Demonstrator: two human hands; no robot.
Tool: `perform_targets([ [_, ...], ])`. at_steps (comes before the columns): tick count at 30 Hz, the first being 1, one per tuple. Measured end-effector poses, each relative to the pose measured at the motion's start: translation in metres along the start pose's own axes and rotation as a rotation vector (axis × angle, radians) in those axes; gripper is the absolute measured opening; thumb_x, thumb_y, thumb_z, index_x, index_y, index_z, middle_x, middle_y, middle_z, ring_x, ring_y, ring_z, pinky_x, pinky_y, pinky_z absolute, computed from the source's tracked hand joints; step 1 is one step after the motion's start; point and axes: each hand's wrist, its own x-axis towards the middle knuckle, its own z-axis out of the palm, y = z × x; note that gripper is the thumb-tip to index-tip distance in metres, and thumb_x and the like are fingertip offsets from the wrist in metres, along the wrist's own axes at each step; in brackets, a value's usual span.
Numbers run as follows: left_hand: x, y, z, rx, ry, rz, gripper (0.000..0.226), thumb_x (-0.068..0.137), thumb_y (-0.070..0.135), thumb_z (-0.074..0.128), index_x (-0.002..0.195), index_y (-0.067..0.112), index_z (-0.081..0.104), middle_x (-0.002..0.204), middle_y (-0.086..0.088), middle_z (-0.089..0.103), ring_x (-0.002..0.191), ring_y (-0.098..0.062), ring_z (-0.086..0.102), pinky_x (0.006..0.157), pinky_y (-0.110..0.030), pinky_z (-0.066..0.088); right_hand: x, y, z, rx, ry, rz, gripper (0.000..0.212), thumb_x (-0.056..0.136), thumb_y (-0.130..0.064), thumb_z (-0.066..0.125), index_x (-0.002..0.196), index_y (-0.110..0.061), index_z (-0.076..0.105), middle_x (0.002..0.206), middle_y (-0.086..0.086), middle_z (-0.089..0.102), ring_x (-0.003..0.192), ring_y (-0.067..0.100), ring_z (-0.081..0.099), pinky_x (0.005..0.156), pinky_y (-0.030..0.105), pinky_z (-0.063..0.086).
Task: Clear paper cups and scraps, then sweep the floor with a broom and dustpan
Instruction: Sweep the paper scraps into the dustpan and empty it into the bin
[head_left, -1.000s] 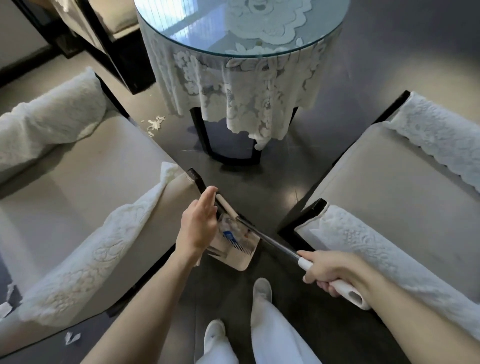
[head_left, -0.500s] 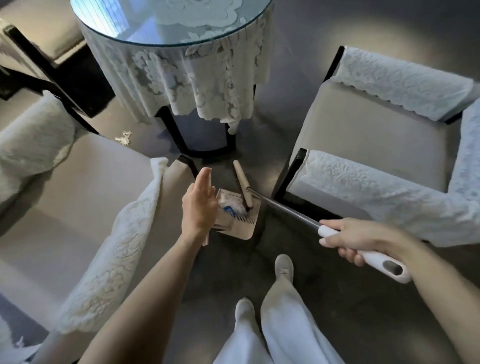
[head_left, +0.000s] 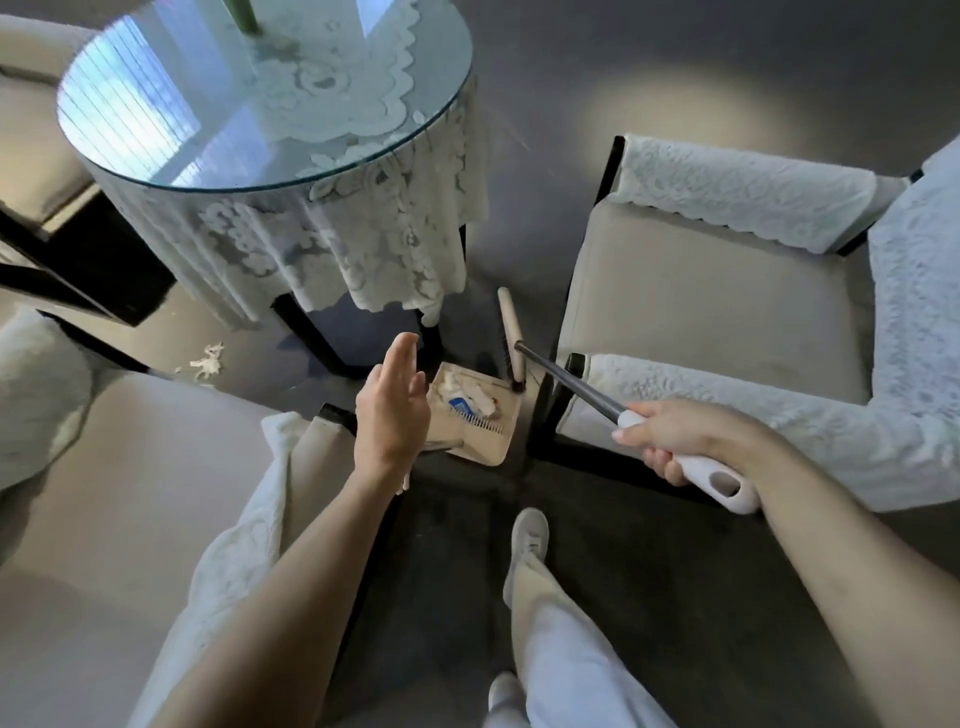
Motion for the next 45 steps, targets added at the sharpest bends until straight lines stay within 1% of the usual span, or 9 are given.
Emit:
perform_targets([
  [5,0.079,0.001,0.046,-0.005,-0.071,-0.013,0.043,0.091,-0.002,0.056,0.13,0.015,0.054,0.111,-0.013,0.066,0.108,-0.028,0.062,0.092,-0.031,0.046,0.051,-0.062,-0.039,-0.002,0.033,-0.006,0.045,0.096,-0.009,0.055,0.136,-0.023,0.045,0.044,-0.002,0.045,0.036,0.004,0.039,0.035,0.017,0.034],
  [11,0.177,0.022,0.097,0.009,-0.101,-0.034,0.045,0.092,0.0,0.057,0.134,0.015,0.053,0.117,-0.01,0.064,0.109,-0.019,0.06,0.088,-0.015,0.039,0.105,-0.146,-0.098,0.028,0.067,0.024,0.062,0.095,-0.009,0.058,0.148,-0.025,0.032,0.05,0.001,0.046,0.034,0.003,0.038,0.033,0.015,0.033],
  [14,0.228,0.037,0.115,0.012,-0.121,-0.019,0.045,0.092,0.002,0.056,0.135,0.016,0.052,0.114,-0.012,0.064,0.103,-0.023,0.06,0.087,-0.022,0.04,0.125,-0.191,-0.128,0.066,0.047,0.019,0.06,0.095,-0.008,0.056,0.148,-0.025,0.033,0.041,-0.002,0.044,0.032,0.004,0.037,0.032,0.014,0.031],
  [18,0.309,0.046,0.145,0.027,-0.128,-0.008,0.047,0.091,0.002,0.058,0.135,0.019,0.052,0.11,-0.008,0.064,0.092,-0.008,0.052,0.079,-0.01,0.032,0.159,-0.258,-0.16,0.042,0.059,0.011,0.057,0.095,-0.007,0.056,0.146,-0.021,0.035,0.05,-0.001,0.04,0.032,0.004,0.035,0.032,0.013,0.03],
  [24,0.434,0.044,0.209,-0.027,-0.233,-0.021,0.05,0.094,0.005,0.052,0.139,0.025,0.046,0.121,-0.009,0.061,0.106,-0.02,0.057,0.087,-0.028,0.04,0.222,-0.356,-0.202,0.084,0.08,-0.032,0.064,0.095,-0.007,0.057,0.149,-0.025,0.029,0.045,-0.001,0.041,0.032,0.004,0.037,0.032,0.014,0.031],
  [27,0.494,0.051,0.241,-0.045,-0.292,-0.023,0.051,0.095,0.007,0.051,0.139,0.032,0.042,0.118,-0.003,0.058,0.099,-0.008,0.05,0.085,-0.027,0.04,0.254,-0.401,-0.226,0.108,0.095,-0.02,0.065,0.094,-0.008,0.059,0.149,-0.029,0.031,0.04,-0.003,0.043,0.033,0.005,0.037,0.033,0.015,0.032],
  [32,0.583,0.075,0.289,-0.039,-0.369,-0.022,0.051,0.094,0.009,0.047,0.13,0.043,0.036,0.102,0.005,0.051,0.088,-0.017,0.054,0.075,-0.033,0.043,0.292,-0.47,-0.271,0.13,0.113,-0.012,0.069,0.093,-0.009,0.061,0.15,-0.029,0.028,0.047,0.001,0.046,0.032,0.005,0.038,0.035,0.015,0.033],
  [35,0.638,0.082,0.321,-0.057,-0.351,-0.08,0.05,0.096,0.01,0.045,0.136,0.039,0.037,0.109,0.0,0.053,0.094,-0.021,0.054,0.084,-0.037,0.045,0.323,-0.514,-0.304,0.089,0.132,-0.008,0.071,0.093,-0.008,0.061,0.151,-0.028,0.026,0.059,0.003,0.044,0.033,0.006,0.038,0.035,0.015,0.033],
  [45,0.822,0.091,0.433,-0.025,-0.114,-0.19,0.046,0.093,0.003,0.052,0.136,0.019,0.047,0.107,-0.015,0.06,0.094,-0.031,0.057,0.079,-0.027,0.035,0.479,-0.671,-0.448,-0.097,0.061,0.021,0.074,0.091,-0.008,0.062,0.152,-0.026,0.023,0.051,0.001,0.043,0.035,0.007,0.038,0.036,0.015,0.034],
])
